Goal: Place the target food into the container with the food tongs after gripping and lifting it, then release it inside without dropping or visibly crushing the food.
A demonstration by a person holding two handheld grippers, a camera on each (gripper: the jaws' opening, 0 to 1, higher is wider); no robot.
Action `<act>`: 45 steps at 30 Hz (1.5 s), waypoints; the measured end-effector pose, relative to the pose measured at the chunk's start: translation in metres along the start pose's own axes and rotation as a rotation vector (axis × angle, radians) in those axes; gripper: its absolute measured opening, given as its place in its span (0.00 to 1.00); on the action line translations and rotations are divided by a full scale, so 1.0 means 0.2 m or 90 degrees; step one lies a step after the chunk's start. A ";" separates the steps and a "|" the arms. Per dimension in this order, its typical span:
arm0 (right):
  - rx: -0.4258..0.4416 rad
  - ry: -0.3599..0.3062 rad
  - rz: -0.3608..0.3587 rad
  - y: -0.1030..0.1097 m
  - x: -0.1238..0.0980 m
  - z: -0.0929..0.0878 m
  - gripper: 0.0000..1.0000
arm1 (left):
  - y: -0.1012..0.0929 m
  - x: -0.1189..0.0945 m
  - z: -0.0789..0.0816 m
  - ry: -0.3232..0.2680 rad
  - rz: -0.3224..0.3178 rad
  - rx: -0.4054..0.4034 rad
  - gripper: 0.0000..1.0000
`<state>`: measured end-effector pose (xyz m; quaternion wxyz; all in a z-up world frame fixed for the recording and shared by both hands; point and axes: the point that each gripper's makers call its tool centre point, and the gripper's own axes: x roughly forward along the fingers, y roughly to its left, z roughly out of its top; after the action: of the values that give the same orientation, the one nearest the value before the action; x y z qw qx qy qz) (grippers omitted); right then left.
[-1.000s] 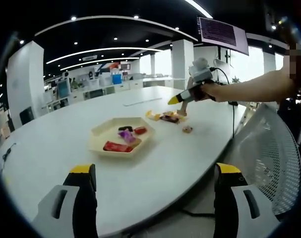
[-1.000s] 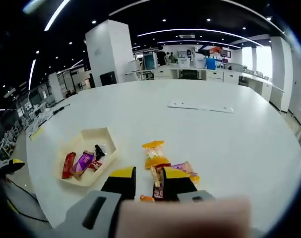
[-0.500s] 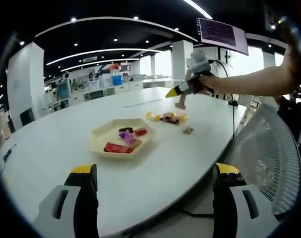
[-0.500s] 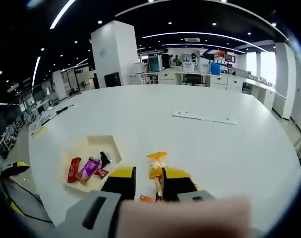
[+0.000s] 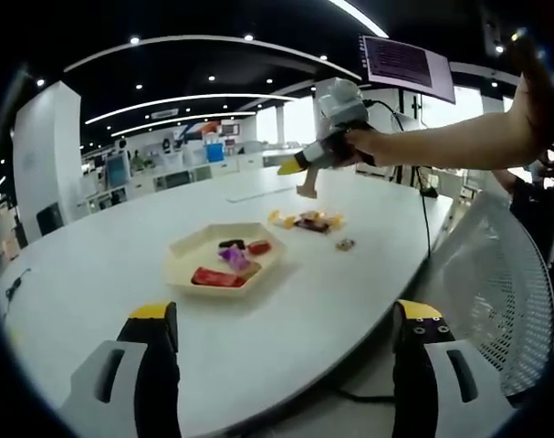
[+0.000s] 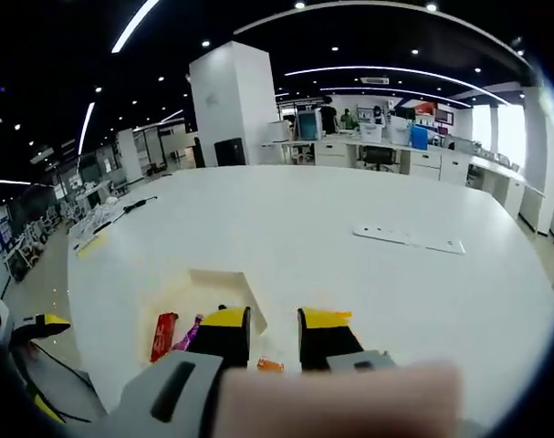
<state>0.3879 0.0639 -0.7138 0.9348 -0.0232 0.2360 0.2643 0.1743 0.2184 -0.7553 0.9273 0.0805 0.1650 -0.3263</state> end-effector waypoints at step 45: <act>-0.080 -0.030 0.139 0.51 0.17 0.27 0.23 | 0.01 0.00 0.00 -0.001 0.012 -0.004 0.98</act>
<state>0.3850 0.1765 -0.6732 0.9023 -0.0498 0.1983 0.3794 0.1761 0.2207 -0.7548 0.9307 0.0785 0.1643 -0.3172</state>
